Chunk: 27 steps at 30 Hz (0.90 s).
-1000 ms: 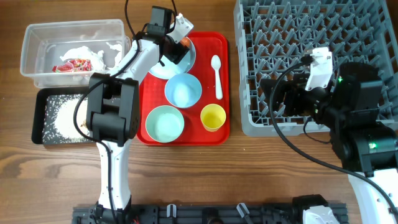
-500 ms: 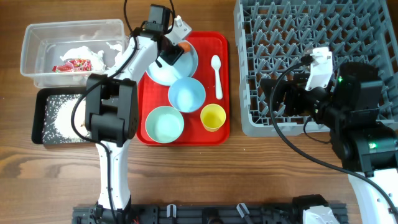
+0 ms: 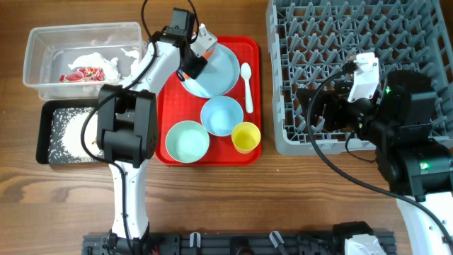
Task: Sort waste into correct bins and load items into the dishwasher rack
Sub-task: 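Carry the carrot left and drop it onto the black tray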
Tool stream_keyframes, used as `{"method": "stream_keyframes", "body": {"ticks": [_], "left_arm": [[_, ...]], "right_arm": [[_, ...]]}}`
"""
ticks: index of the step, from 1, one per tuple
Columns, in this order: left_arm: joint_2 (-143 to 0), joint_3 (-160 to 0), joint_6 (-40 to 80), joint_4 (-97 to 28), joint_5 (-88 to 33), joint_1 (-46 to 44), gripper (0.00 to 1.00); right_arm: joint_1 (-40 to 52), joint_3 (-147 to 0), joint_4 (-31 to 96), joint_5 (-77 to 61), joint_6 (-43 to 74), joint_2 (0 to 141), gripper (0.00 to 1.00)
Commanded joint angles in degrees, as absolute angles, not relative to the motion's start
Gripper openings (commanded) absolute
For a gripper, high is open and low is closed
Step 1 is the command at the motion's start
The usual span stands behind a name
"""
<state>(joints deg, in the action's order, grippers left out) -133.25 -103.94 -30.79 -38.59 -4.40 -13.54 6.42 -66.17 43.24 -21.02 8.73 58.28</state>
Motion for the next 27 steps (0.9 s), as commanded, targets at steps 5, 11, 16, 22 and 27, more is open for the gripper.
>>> {"method": "stream_keyframes", "body": {"ticks": [5, 11, 16, 22, 27], "left_arm": [[-126.0, -105.6, -19.8, -40.8, 0.1, -13.8, 0.04], [-107.7, -105.8, -7.8, -52.4, 0.1, -13.8, 0.04], [-93.7, -105.8, 4.5, -71.2, 6.1, -13.8, 0.04], [-86.7, -105.5, 28.1, -91.4, 25.1, -10.0, 0.04], [-85.9, -101.0, 34.0, -92.6, 25.4, -2.4, 0.04]], "right_arm": [[6.1, -67.5, 42.5, -22.0, 7.7, 58.2, 1.00], [6.1, -67.5, 42.5, -22.0, 7.7, 58.2, 1.00], [6.1, -67.5, 42.5, -22.0, 7.7, 58.2, 1.00], [6.1, -67.5, 42.5, -22.0, 7.7, 58.2, 1.00], [6.1, -67.5, 42.6, -22.0, 9.2, 58.6, 1.00]]}}
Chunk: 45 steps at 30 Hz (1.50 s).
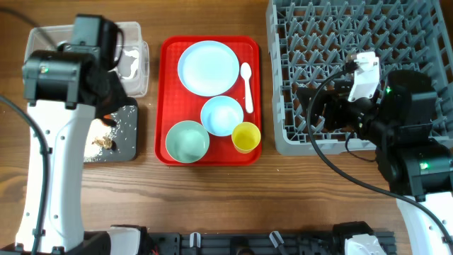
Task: Sort waste into correct bins and load items into the dishwasher rack
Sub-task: 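Carry the carrot left and drop it onto the black tray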
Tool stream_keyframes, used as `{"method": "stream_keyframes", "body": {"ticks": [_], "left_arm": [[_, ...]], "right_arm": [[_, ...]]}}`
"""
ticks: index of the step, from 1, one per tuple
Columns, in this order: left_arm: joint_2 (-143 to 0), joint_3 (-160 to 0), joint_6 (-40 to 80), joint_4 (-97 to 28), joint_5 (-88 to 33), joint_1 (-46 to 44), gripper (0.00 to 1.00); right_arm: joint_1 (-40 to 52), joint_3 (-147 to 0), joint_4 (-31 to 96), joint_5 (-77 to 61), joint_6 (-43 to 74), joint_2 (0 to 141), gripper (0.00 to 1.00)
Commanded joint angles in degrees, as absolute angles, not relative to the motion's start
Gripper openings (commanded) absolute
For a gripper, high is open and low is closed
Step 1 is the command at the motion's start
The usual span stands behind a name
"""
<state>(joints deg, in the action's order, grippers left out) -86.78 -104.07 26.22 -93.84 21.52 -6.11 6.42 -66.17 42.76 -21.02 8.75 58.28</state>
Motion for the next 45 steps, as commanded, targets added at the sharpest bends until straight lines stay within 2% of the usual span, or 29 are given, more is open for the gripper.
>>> {"method": "stream_keyframes", "body": {"ticks": [1, 5, 10, 18, 24, 30, 40, 42, 44, 45], "left_arm": [[-85.9, -98.3, 34.0, -89.9, 25.1, -0.4, 0.04], [-85.9, -88.0, 36.9, -78.7, 24.8, 5.6, 0.04], [-86.0, -74.0, 44.3, -63.0, 17.4, 12.2, 0.04], [-87.8, -52.7, 57.4, -33.3, 15.4, 14.6, 0.04], [-88.3, -47.8, 59.6, -20.0, 15.7, 14.6, 0.05], [-88.3, -47.8, 59.6, -17.5, 15.7, 14.6, 0.34], [-88.3, -47.9, 59.1, -16.8, 15.6, 14.6, 0.34], [-87.3, -48.4, 53.8, -15.3, 13.4, 14.6, 0.41], [-84.1, -50.6, 43.9, -15.2, 7.8, 14.6, 0.53], [-82.0, -51.5, 39.4, -15.3, 4.0, 14.5, 0.63]], "right_arm": [[6.1, -67.5, 42.8, -22.0, 9.2, 58.8, 1.00], [6.1, -67.5, 44.2, -22.0, 9.2, 60.1, 1.00], [6.1, -67.5, 43.9, -22.0, 9.2, 61.6, 1.00], [6.1, -67.5, 43.8, -22.0, 9.2, 61.7, 0.99], [6.1, -67.5, 43.7, -22.0, 9.2, 61.7, 1.00], [6.1, -67.5, 43.8, -22.0, 9.2, 61.7, 1.00], [6.1, -67.5, 43.8, -22.0, 9.1, 61.7, 1.00], [6.1, -67.5, 43.8, -22.0, 9.1, 61.7, 1.00], [6.1, -67.5, 43.7, -22.0, 9.1, 61.7, 1.00], [6.1, -67.5, 43.6, -22.0, 9.1, 61.7, 1.00]]}}
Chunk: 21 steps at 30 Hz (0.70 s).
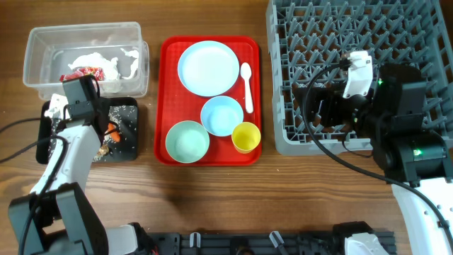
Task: Sort waste into correct bins and load items into the dishwasher rack
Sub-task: 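Carry the carrot left and drop it onto the black tray, then move the left gripper back toward the red tray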
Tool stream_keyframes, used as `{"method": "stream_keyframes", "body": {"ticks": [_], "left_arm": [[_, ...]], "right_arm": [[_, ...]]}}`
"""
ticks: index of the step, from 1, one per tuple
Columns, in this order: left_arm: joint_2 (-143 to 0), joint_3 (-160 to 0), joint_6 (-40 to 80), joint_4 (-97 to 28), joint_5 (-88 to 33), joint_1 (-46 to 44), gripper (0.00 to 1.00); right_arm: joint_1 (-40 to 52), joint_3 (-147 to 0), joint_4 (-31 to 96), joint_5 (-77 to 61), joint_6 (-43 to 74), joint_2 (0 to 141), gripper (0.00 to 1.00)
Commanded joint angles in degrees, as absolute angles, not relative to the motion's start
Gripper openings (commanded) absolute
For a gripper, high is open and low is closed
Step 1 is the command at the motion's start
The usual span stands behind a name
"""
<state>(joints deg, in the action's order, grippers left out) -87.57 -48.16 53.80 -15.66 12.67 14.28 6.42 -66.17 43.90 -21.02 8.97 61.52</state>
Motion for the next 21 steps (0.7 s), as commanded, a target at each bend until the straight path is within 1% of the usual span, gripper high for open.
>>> {"method": "stream_keyframes", "body": {"ticks": [1, 2, 3, 4, 6, 9, 11, 13, 16, 19, 21], "left_arm": [[-80.1, -52.1, 35.3, -15.4, -0.5, 14.5, 0.75], [-77.3, -52.6, 28.1, -15.9, -8.3, 14.4, 0.79], [-75.7, -52.6, 24.6, -16.2, -12.0, 14.2, 0.84], [-73.4, -52.6, 22.2, -17.6, -14.8, 13.5, 0.88], [-69.5, -52.6, 20.7, -23.0, -14.5, 11.0, 0.92], [-68.2, -52.6, 16.6, -27.7, -14.5, 5.1, 0.93], [-69.2, -52.8, 15.1, -28.2, -14.1, 0.1, 0.86], [-71.2, -54.0, 15.2, -28.3, -10.2, -5.7, 0.85], [-76.3, -58.6, 15.0, -29.3, -6.1, -12.1, 0.89], [-85.9, -68.7, 11.1, -37.6, -3.8, -17.8, 0.92], [-89.1, -71.7, 10.6, -40.7, -3.8, -19.3, 0.93]], "right_arm": [[6.1, -67.5, 43.4, -22.0, 9.0, 61.7, 1.00], [6.1, -67.5, 43.3, -22.0, 9.0, 61.7, 1.00], [6.1, -67.5, 43.3, -22.0, 9.0, 61.7, 1.00], [6.1, -67.5, 43.3, -22.0, 9.0, 61.6, 1.00], [6.1, -67.5, 43.3, -22.0, 9.0, 61.6, 1.00], [6.1, -67.5, 43.2, -22.0, 8.9, 61.6, 1.00], [6.1, -67.5, 43.0, -22.5, 7.7, 61.6, 1.00], [6.1, -67.5, 42.3, -23.1, 7.5, 61.6, 1.00], [6.1, -67.5, 41.3, -24.6, 7.6, 61.6, 1.00], [6.1, -67.5, 41.4, -24.6, 7.7, 61.6, 1.00], [6.1, -67.5, 41.6, -24.6, 7.7, 61.6, 1.00]]}}
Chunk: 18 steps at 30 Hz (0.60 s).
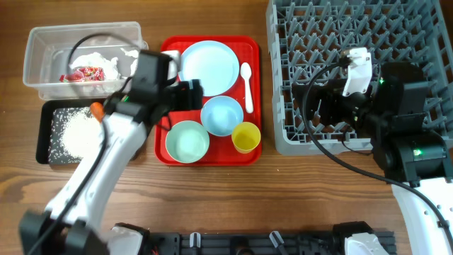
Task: Sort waste into correct bins and load items into the dishwasher rack
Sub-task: 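Move the left gripper back toward the red tray, then grasp the yellow cup on the red tray with the left gripper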
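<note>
A red tray (249,152) holds a light blue plate (212,64), a white spoon (246,76), a blue bowl (223,115), a pale green bowl (187,141) and a yellow cup (245,137). My left gripper (191,95) hovers over the tray's left side, between the plate and the two bowls; its jaws are too dark to read. My right gripper (306,110) hangs over the left part of the grey dishwasher rack (354,35), its fingers apart with nothing between them.
At the far left a clear bin (42,42) holds white paper and a red wrapper. In front of it is a black tray (44,134) with white crumbs and an orange bit (97,108) at its top right corner. Wooden tabletop lies in front.
My left arm has left the black tray and now reaches right over the red tray's left side. The right arm and the dishes have not moved.
My left gripper was first at the far edge of the light blue plate. Then the arm was over the two bins at the left, with brown scraps on the black tray. It stayed low over that tray, and now is back over the red tray.
</note>
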Tool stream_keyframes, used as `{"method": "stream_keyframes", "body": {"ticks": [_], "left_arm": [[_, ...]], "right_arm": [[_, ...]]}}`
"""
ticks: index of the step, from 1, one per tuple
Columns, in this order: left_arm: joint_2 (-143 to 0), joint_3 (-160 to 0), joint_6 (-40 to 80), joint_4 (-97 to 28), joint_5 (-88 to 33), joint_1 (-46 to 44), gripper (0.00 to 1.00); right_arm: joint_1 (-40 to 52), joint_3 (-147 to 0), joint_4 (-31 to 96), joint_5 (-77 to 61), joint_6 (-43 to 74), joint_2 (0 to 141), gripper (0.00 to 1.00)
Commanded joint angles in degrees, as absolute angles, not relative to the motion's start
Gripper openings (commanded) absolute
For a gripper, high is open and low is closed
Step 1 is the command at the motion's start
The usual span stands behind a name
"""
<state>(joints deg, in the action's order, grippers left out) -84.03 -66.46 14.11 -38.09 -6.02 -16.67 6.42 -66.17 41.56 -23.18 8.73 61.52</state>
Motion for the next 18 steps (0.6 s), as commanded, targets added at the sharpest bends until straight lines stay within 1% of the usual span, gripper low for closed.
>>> {"method": "stream_keyframes", "body": {"ticks": [1, 7, 9, 14, 16, 17, 18], "left_arm": [[-90.6, -72.3, 9.5, -41.6, -4.4, -20.3, 0.93], [-96.2, -72.3, 3.2, -43.1, -6.8, -22.0, 0.90], [-97.7, -72.3, 3.2, -43.2, -6.8, -22.0, 0.88], [-98.3, -72.3, 3.0, -43.7, -5.7, -21.8, 0.87], [-98.3, -72.3, 3.3, -44.4, -2.3, -21.8, 0.80], [-98.3, -72.3, 3.4, -44.5, -1.6, -21.7, 0.80], [-98.3, -72.3, 3.4, -44.4, -1.7, -21.3, 0.82]], "right_arm": [[6.1, -67.5, 41.7, -24.6, 7.7, 61.6, 1.00], [6.1, -67.5, 42.0, -24.5, 7.7, 61.7, 1.00], [6.1, -67.5, 42.3, -24.5, 7.6, 61.7, 1.00], [6.1, -67.5, 43.4, -24.6, 7.7, 62.5, 1.00], [6.2, -67.5, 43.4, -26.1, 8.1, 63.4, 1.00], [6.2, -67.5, 43.6, -27.4, 8.1, 64.1, 0.99], [6.2, -67.5, 43.9, -28.3, 8.1, 64.7, 0.97]]}}
